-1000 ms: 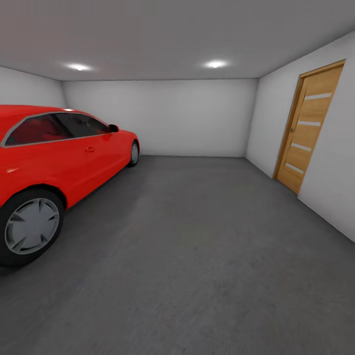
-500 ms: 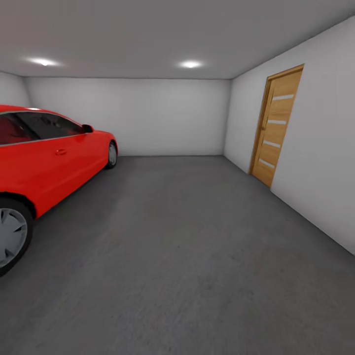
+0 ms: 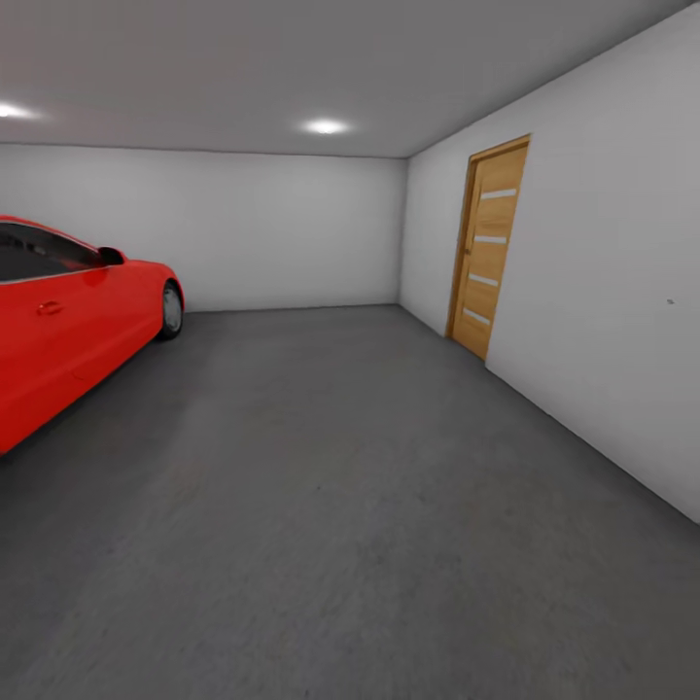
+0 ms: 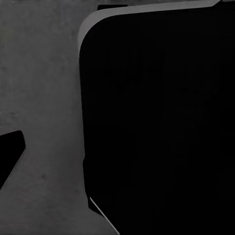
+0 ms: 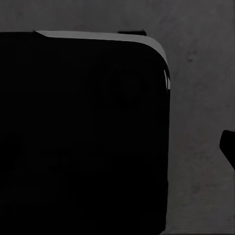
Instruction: Move the two storage containers from the living room to the garage. In the garage, place one container on the floor and stack the other container on top of it (either order is fine).
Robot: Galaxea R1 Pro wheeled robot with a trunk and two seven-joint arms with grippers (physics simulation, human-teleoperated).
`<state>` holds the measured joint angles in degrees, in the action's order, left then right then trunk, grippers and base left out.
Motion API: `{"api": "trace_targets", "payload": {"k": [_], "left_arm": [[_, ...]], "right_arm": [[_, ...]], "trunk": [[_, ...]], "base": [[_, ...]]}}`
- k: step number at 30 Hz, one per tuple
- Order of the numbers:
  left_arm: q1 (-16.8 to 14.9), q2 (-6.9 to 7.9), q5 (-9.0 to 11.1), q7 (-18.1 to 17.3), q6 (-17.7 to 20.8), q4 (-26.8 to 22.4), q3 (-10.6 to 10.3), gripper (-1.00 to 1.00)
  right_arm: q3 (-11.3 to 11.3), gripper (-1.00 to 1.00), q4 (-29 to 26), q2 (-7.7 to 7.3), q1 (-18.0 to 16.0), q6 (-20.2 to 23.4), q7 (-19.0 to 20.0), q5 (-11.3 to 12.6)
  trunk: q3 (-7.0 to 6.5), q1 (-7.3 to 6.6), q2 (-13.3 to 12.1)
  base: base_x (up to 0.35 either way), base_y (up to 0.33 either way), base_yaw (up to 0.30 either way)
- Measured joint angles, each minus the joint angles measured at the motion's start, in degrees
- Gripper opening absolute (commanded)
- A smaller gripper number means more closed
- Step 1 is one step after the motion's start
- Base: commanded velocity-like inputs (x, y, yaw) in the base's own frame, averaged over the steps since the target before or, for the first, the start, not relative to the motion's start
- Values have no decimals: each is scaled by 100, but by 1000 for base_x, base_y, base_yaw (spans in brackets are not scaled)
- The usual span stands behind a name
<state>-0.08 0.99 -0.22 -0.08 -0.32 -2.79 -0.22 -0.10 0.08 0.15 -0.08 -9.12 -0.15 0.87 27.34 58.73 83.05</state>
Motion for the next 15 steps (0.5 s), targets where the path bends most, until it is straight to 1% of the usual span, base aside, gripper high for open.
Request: {"api": "trace_targets", "payload": {"k": [15], "left_arm": [[0, -7, 6, 0, 0, 0, -1, 100]], "right_arm": [[19, 100, 0, -2, 0, 0, 5, -2]], "trunk": [[0, 0, 0]], "base": [[0, 0, -288]]}}
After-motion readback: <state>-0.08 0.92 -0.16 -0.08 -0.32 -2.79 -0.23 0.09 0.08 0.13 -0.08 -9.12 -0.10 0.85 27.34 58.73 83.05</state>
